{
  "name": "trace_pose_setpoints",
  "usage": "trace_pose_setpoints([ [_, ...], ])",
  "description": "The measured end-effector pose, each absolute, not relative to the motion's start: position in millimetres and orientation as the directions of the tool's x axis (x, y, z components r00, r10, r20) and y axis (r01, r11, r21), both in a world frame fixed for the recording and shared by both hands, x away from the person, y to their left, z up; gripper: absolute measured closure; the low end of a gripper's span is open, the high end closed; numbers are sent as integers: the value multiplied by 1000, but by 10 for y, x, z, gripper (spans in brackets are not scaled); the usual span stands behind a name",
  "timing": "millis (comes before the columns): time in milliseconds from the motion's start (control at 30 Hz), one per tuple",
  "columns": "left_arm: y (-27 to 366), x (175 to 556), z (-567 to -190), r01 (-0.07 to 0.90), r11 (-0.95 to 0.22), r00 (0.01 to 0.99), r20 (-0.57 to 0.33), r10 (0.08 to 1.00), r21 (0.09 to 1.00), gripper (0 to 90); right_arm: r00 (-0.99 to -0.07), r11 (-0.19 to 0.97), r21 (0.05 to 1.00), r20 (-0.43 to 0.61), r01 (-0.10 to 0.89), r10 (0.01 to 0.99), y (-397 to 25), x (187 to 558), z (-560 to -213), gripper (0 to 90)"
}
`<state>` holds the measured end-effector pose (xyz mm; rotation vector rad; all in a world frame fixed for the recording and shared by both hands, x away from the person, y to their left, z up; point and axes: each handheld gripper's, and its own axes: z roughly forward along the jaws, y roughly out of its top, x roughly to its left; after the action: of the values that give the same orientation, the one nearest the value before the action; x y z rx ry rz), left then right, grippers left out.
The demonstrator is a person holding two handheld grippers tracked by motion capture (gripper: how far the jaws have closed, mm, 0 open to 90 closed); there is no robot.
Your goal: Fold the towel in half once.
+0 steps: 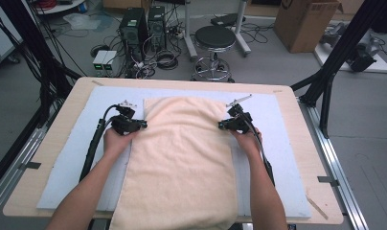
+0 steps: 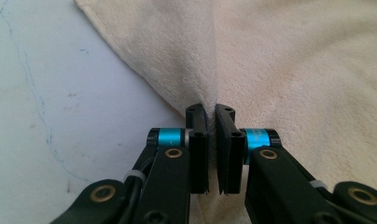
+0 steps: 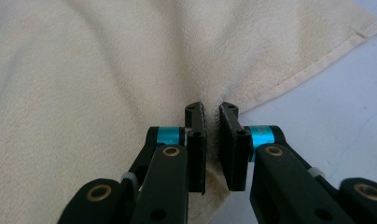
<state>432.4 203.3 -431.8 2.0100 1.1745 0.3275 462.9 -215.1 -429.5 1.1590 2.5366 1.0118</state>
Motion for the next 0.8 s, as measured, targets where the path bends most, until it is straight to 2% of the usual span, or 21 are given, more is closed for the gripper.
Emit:
trace_pose_setpoints([
  [133, 2066, 4301, -4365, 633, -293, 559, -161, 814, 716, 830, -686, 459, 638, 153, 619, 712, -2184, 4628, -4307, 774],
  [167, 2072, 4311, -4362, 629, -291, 560, -161, 812, 722, 796, -685, 460, 639, 146, 616, 714, -2194, 4631, -4299, 729],
  [200, 2075, 4323, -4358, 623, -275, 553, -164, 817, 732, 719, -680, 450, 652, 141, 611, 720, -2206, 4642, -4295, 664],
  [233, 2083, 4337, -4351, 616, -253, 539, -166, 826, 746, 650, -662, 427, 662, 142, 616, 736, -2223, 4652, -4288, 637],
  [367, 2145, 4445, -4364, 606, -163, 486, -200, 851, 778, 580, -615, 363, 689, 153, 627, 773, -2300, 4716, -4261, 557],
  [667, 2140, 4665, -4403, 643, -136, 443, -222, 868, 754, 529, -533, 277, 723, 149, 633, 833, -2314, 4930, -4223, 474],
  [733, 2141, 4692, -4423, 662, -140, 445, -237, 864, 736, 540, -519, 263, 701, 178, 663, 836, -2312, 4978, -4225, 455],
  [800, 2129, 4697, -4419, 660, -139, 441, -229, 868, 739, 569, -530, 297, 685, 154, 665, 834, -2258, 5000, -4259, 456],
])
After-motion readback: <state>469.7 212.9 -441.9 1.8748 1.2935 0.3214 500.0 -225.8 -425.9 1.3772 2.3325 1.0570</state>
